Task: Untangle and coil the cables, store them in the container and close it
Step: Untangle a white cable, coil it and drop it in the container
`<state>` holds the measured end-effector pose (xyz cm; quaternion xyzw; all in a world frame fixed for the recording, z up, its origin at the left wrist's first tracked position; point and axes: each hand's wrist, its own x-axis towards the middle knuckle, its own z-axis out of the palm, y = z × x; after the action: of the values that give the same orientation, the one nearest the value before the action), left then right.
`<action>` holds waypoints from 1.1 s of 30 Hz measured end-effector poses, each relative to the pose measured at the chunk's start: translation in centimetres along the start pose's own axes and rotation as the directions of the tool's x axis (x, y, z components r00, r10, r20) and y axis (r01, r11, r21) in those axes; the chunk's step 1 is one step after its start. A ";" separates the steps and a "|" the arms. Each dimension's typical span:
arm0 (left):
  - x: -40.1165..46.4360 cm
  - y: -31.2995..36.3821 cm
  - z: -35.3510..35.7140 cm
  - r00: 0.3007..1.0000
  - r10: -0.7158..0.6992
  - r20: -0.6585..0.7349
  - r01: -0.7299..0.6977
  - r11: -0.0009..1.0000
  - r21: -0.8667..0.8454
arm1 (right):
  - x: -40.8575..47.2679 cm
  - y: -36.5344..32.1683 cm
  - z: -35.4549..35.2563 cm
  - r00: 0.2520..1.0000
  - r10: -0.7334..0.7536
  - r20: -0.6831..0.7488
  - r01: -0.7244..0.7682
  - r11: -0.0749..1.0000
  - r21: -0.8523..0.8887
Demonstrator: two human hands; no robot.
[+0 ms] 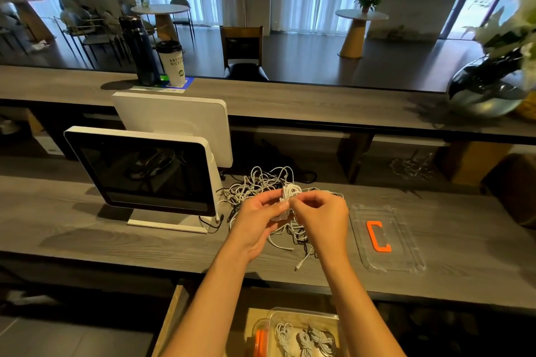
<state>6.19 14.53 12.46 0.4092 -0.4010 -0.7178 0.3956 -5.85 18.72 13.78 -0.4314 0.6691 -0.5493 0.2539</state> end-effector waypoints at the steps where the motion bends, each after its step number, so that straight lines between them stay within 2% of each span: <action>1: 0.0 0.1 0.0 1.000 0.000 -0.008 0.000 1.000 -0.014 | -0.1 0.0 0.1 0.999 -0.035 0.002 0.035 0.999 -0.010; 4: 0.1 0.2 -0.2 1.000 0.004 -0.008 -0.005 0.997 -0.078 | 0.0 0.2 0.1 0.994 -0.092 0.057 0.093 0.995 -0.027; 9: 0.1 0.5 -0.5 1.000 0.002 -0.012 -0.004 0.992 -0.126 | 0.9 0.6 -0.4 0.968 -0.103 0.229 0.133 0.984 -0.116; 15: -0.2 0.7 -0.3 1.000 0.023 0.013 -0.021 0.994 -0.104 | 0.8 0.7 -0.5 0.992 -0.069 0.105 0.056 0.991 0.121; 19: -0.3 0.6 -0.4 0.999 0.016 0.034 -0.012 0.995 -0.096 | 1.0 1.0 -0.5 0.997 -0.054 0.055 0.045 0.988 0.150; 22: -0.3 0.3 -0.3 0.999 0.001 0.049 0.004 0.996 -0.087 | 1.1 1.3 0.0 1.000 0.025 0.014 -0.028 0.957 0.287; 26: -0.1 -0.1 -0.5 0.998 -0.058 0.035 0.063 0.983 -0.171 | 0.6 2.0 0.6 0.987 0.143 0.079 -0.162 0.912 0.377; 30: 0.0 -0.9 -0.7 0.995 -0.098 0.016 0.098 0.959 -0.267 | 0.3 3.2 0.9 0.964 0.151 0.219 -0.228 0.893 0.387; 33: 0.1 -2.3 -1.0 0.992 -0.125 0.002 0.122 0.961 -0.250 | 0.0 4.5 1.2 0.971 0.164 0.173 -0.217 0.910 0.354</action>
<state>6.56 15.05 10.00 0.3854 -0.2785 -0.7829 0.4012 -6.22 18.25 9.14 -0.3457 0.5731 -0.6065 0.4292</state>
